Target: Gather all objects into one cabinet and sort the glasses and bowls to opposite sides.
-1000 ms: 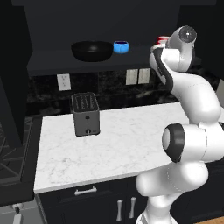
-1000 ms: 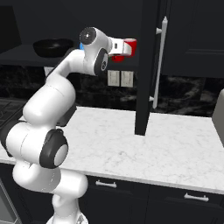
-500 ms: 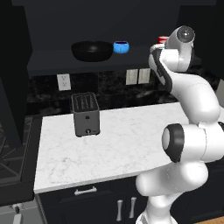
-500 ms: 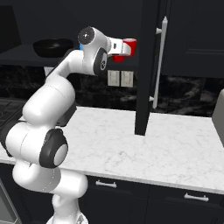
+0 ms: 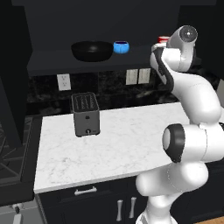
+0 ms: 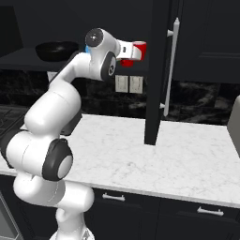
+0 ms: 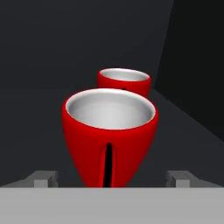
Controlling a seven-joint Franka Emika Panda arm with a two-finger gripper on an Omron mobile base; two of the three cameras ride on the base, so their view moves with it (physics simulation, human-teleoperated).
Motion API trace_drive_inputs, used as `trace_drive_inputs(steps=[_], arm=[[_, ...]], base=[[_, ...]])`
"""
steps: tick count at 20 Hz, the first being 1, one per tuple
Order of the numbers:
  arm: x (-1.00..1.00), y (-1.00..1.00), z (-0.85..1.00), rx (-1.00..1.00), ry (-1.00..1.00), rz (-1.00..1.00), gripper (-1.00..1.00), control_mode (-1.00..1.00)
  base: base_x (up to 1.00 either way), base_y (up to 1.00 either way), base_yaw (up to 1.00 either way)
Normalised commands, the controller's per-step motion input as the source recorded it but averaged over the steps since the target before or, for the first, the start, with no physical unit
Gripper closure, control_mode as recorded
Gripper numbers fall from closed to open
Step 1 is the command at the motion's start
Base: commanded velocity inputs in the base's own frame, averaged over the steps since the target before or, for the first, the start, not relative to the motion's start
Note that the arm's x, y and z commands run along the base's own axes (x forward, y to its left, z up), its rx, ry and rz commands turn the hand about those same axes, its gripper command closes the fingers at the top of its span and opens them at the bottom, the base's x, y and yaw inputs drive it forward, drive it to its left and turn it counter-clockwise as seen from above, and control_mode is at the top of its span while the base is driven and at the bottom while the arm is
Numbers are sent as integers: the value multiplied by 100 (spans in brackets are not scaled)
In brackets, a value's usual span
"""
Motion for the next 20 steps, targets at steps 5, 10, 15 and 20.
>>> trace_drive_inputs(steps=[5, 10, 15, 20], arm=[[-19, 0, 3, 1, 0, 0, -100, -100], [-46, 4, 0, 1, 0, 0, -100, -100], [-58, 34, 0, 0, 0, 0, -100, -100], [-22, 91, 0, 0, -1, 0, -100, -100]], base=[[0, 0, 0], [0, 0, 0], [0, 0, 0], [0, 0, 0]])
